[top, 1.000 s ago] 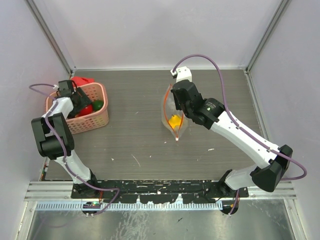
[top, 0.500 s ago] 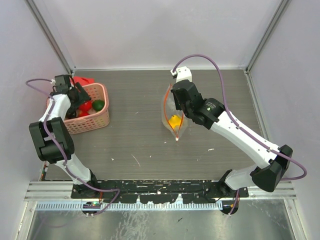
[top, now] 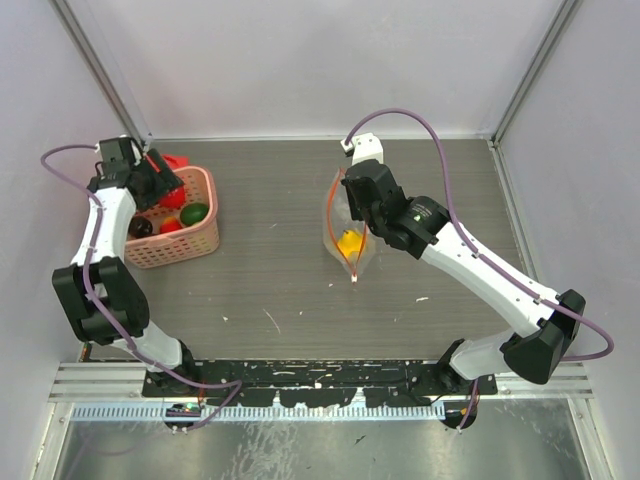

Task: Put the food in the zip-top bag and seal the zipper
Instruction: Pick up the fake fruit from the bin.

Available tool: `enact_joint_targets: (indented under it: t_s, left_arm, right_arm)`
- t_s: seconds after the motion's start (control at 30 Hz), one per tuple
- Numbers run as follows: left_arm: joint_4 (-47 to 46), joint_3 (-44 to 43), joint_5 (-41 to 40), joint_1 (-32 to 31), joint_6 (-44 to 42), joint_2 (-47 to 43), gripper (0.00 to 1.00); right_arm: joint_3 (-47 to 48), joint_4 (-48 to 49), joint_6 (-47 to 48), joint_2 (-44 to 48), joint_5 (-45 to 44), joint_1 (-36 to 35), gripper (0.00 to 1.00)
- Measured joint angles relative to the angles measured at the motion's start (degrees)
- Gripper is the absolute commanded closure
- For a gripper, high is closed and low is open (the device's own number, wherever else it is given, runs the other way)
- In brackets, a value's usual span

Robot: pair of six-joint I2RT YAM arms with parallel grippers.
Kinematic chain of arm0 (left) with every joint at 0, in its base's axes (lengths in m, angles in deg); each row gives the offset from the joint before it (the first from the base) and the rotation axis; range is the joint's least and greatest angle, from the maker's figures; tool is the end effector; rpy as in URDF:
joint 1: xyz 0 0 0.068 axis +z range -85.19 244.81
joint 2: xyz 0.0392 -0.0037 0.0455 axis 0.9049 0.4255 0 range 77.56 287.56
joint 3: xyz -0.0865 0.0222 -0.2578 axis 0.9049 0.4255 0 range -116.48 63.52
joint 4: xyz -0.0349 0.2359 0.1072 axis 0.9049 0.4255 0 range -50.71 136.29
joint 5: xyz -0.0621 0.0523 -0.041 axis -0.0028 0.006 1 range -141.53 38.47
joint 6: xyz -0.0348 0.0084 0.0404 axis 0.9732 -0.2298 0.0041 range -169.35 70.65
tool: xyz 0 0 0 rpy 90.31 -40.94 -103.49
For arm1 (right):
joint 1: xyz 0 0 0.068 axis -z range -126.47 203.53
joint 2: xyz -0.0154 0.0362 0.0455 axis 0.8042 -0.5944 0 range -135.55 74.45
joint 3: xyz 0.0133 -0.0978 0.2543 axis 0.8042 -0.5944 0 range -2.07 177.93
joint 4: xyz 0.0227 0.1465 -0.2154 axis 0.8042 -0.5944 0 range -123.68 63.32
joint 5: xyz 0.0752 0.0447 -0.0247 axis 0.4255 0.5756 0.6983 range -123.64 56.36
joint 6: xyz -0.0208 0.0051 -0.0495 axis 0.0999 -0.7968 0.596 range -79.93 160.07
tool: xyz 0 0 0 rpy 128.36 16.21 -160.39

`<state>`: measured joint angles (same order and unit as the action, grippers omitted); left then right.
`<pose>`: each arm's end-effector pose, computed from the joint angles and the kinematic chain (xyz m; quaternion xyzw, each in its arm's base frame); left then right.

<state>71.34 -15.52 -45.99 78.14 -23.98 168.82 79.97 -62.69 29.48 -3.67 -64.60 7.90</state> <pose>0.3476 0.0787 0.3078 -0.2872 0.8746 -0.0850 0.3814 0.2191 0.1978 0.3928 -0.1307 0.8431 0.0138 0.5215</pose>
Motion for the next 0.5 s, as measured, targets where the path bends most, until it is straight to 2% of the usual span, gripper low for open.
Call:
enact_joint_targets:
  t_s: [0.17, 0.33, 0.5]
  left_arm:
    - [1.4, -0.3, 1.0, -2.2, 0.1, 1.0, 0.64]
    - [3.2, -1.6, 2.5, -3.7, 0.3, 6.4, 0.60]
    - [3.0, -2.4, 4.5, -3.7, 1.2, 8.2, 0.44]
  right_arm:
    - [0.0, 0.0, -0.1, 0.0, 0.7, 0.0, 1.00]
    - [-0.2, 0.5, -0.3, 0.0, 1.1, 0.0, 1.00]
    - [-0.7, 0.8, -0.3, 0.0, 1.1, 0.0, 1.00]
